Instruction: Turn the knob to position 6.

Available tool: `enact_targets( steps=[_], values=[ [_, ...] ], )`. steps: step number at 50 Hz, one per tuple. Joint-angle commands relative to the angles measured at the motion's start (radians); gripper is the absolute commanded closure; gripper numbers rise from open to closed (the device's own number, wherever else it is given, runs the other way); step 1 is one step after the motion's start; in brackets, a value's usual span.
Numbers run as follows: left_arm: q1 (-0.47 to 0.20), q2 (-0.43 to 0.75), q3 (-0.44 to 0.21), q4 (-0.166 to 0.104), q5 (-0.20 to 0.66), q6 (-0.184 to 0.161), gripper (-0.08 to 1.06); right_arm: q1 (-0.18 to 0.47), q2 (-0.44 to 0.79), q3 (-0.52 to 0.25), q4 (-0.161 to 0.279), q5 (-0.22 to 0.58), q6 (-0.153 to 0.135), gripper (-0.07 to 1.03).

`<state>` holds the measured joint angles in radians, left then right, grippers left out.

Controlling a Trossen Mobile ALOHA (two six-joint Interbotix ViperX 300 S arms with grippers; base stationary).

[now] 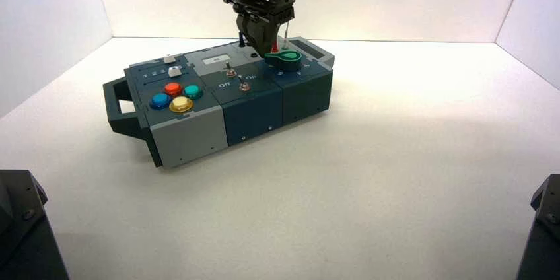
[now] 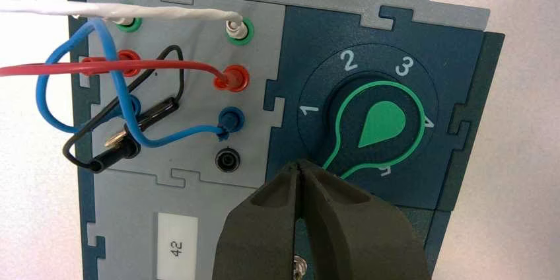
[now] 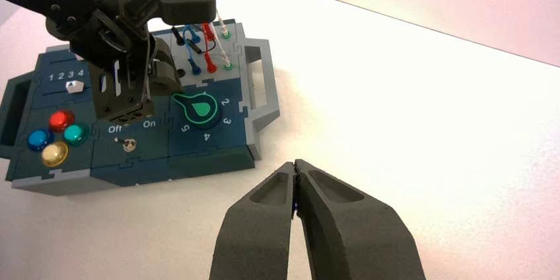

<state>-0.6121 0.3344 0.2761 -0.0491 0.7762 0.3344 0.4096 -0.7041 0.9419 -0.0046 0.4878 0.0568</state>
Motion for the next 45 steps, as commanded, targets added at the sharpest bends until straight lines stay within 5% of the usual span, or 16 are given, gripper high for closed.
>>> enact_targets(
  steps=[1, 45],
  values=[
    [-0.015, -0.028, -0.009, -0.003, 0.000, 0.005, 1.01, -0.006, -0.003, -0.032, 0.003, -0.011, 0.005, 0.99],
    [0.018, -0.118, -0.035, 0.014, -0.071, 0.006, 1.01, -0.006, -0.002, -0.029, 0.009, -0.009, 0.005, 0.99]
  ],
)
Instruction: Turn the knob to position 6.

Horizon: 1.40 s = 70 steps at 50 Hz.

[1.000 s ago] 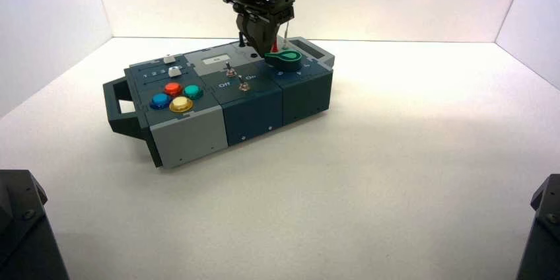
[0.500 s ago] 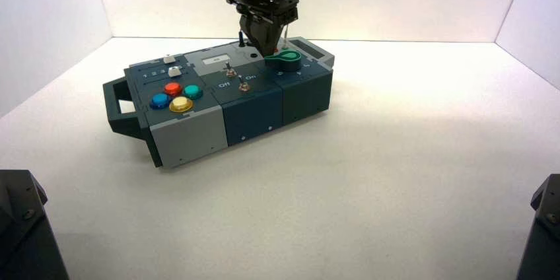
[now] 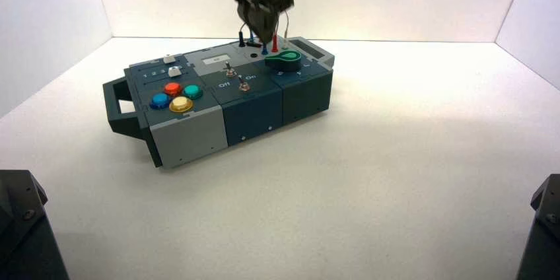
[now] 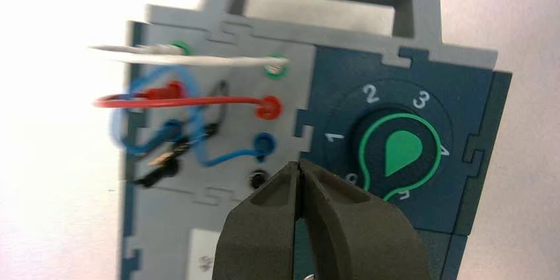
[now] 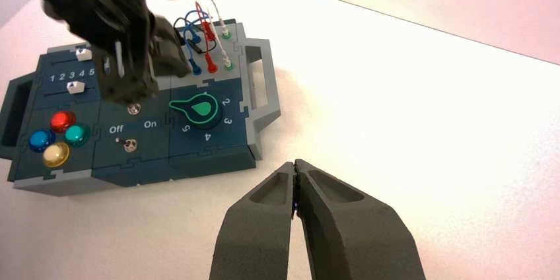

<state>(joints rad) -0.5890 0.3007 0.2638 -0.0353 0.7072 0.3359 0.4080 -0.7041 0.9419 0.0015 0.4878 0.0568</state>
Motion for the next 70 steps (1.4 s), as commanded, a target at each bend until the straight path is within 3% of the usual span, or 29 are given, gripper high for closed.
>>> enact_targets(
  steps=[1, 14, 29, 70],
  values=[
    [-0.005, -0.094, -0.021, -0.002, 0.002, 0.003, 1.01, -0.005, -0.002, -0.029, 0.005, -0.009, 0.005, 0.99],
    [-0.049, -0.184, 0.074, -0.012, 0.026, -0.003, 1.01, -0.005, -0.002, -0.031, 0.006, -0.006, 0.005, 0.99],
    [-0.103, -0.198, 0.164, -0.032, 0.034, -0.009, 1.01, -0.005, -0.003, -0.031, 0.006, -0.005, 0.005, 0.99],
    [-0.109, -0.084, 0.146, -0.028, 0.025, 0.006, 1.01, -0.005, -0.003, -0.029, 0.006, -0.005, 0.005, 0.99]
  ],
)
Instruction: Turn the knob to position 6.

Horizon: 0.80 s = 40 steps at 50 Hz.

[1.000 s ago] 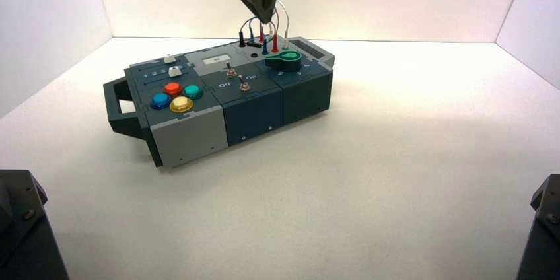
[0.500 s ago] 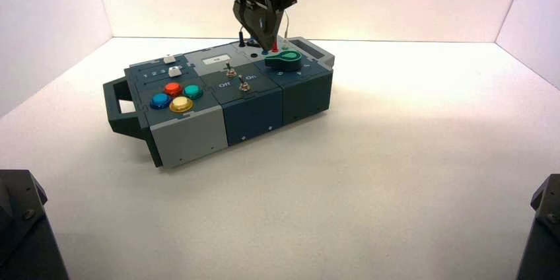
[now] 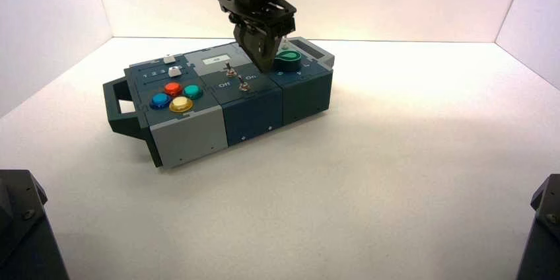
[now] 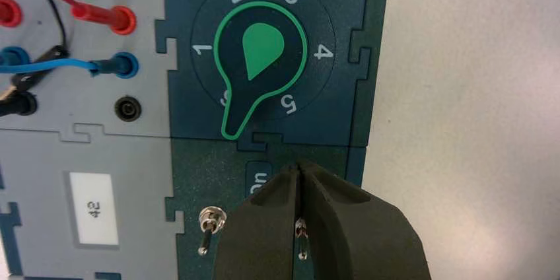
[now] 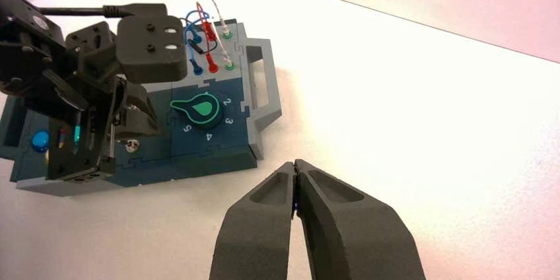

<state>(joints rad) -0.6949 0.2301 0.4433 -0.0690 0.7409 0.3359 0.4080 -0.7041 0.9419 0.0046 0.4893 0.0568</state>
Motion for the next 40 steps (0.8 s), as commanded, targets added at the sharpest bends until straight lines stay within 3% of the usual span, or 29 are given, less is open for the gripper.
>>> enact_targets(
  steps=[1, 22, 40],
  values=[
    [-0.005, -0.012, -0.035, 0.006, -0.009, 0.006, 1.01, -0.005, -0.003, -0.029, 0.003, -0.008, 0.005, 0.99],
    [-0.003, 0.026, -0.087, 0.017, -0.002, 0.018, 1.01, -0.005, 0.002, -0.031, 0.003, -0.009, 0.006, 0.99],
    [0.014, 0.048, -0.095, 0.025, -0.002, 0.025, 1.01, -0.005, 0.005, -0.031, 0.002, -0.011, 0.005, 0.99]
  ],
)
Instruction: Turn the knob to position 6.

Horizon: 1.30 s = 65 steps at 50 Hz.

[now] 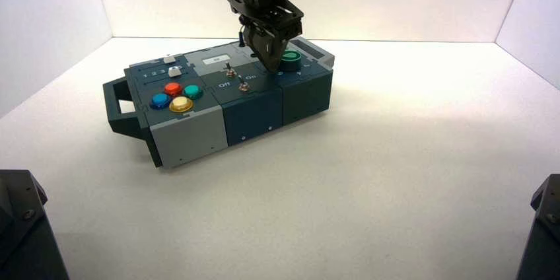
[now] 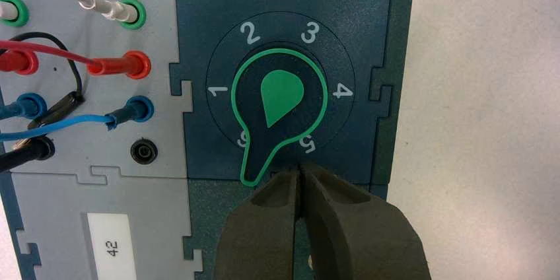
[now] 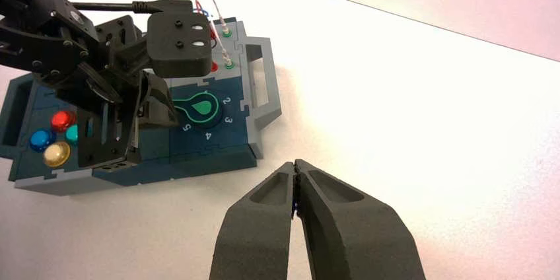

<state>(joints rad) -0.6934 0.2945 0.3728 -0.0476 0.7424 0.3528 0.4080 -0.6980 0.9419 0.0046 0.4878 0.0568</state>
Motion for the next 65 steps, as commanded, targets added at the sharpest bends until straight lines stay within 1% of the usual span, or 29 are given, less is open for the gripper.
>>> enact_targets(
  steps=[1, 17, 31, 40, 45, 53, 65],
  values=[
    [0.014, -0.017, -0.026, 0.005, -0.003, 0.008, 1.01, -0.005, -0.002, -0.031, 0.003, -0.009, 0.005, 0.99],
    [0.035, -0.017, -0.037, 0.008, -0.003, 0.012, 1.01, -0.005, -0.002, -0.032, 0.002, -0.009, 0.005, 0.99],
    [0.035, -0.017, -0.041, 0.009, 0.000, 0.015, 1.01, -0.005, -0.002, -0.031, 0.002, -0.009, 0.005, 0.99],
    [0.031, -0.028, -0.028, 0.002, 0.015, 0.015, 1.01, -0.005, -0.002, -0.031, 0.002, -0.009, 0.005, 0.99],
    [0.015, -0.058, -0.006, -0.003, 0.018, 0.014, 1.01, -0.005, -0.002, -0.031, 0.002, -0.009, 0.005, 0.99],
    [-0.012, -0.137, 0.040, -0.005, 0.012, 0.002, 1.01, -0.005, -0.002, -0.031, 0.003, -0.009, 0.005, 0.99],
    [-0.014, -0.261, 0.074, -0.006, 0.012, -0.026, 1.01, -0.005, -0.003, -0.032, 0.005, -0.008, 0.005, 0.99]
  ],
)
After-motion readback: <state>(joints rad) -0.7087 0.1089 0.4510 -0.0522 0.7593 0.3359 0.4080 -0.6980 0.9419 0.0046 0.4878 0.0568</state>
